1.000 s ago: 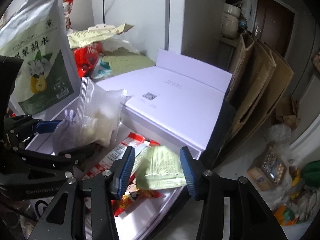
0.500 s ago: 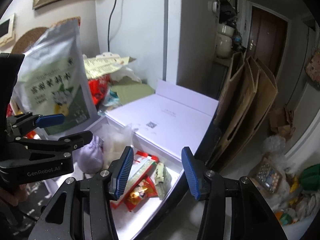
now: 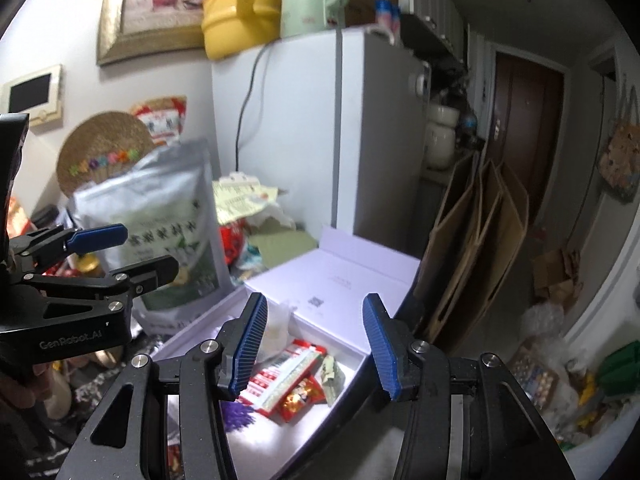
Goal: Organize soft objects
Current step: 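Withdraw both tools from the box back toward the counter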
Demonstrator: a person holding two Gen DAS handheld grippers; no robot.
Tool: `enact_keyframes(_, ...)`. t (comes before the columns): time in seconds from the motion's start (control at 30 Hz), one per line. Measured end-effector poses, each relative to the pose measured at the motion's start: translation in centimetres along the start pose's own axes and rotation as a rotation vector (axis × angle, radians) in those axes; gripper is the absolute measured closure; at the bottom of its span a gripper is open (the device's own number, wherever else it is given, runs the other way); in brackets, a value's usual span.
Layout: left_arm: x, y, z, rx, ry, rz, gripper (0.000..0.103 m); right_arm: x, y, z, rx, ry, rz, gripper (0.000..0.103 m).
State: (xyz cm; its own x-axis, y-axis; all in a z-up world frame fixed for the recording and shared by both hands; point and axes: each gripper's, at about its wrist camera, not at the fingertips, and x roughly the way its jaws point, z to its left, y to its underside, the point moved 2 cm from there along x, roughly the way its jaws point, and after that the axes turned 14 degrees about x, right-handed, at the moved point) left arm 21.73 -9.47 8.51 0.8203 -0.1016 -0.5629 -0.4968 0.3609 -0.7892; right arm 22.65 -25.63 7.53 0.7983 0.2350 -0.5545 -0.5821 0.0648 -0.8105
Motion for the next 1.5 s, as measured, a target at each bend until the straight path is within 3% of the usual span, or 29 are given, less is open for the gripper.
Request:
enact_keyframes(0.33,-6.6,1.3,-1.0,0.017,-0.020,-0.064,0.022,-6.7,0.9,2.0,-0.039,-0.046,-0.083,0.045)
enact_keyframes(0.47,-8.9,2.2,-1.3,0.033,-0.055,-0.086,0.020,-9.1,1.9,2.6,-0.053,-0.059,-0.114,0.035)
enact_keyframes(0.57,-10.4,3.1,-1.4,0.033,-0.073,-0.098,0.011,-10.8,2.7,2.8,-0.054,-0.062,-0.133,0.027)
enact_keyframes(0.7,-12.1,4.5,-1.8,0.026,-0.080,-0.107,0.010,-12.9,3.9,2.9,-0.036,-0.074,-0.145,0.022)
enact_keyframes(1.0,-13.7,8.9,-3.8,0.059,-0.068,-0.057,0.010,-14.9,7.5,3.5,-0.042,-0.083,-0.123,0.018)
enact_keyframes(1.5,-11.2,16.6,-5.1,-0.061,0.005,0.096,0.010,-12.6,15.1,2.7,0.016,-0.117,0.037,0.018)
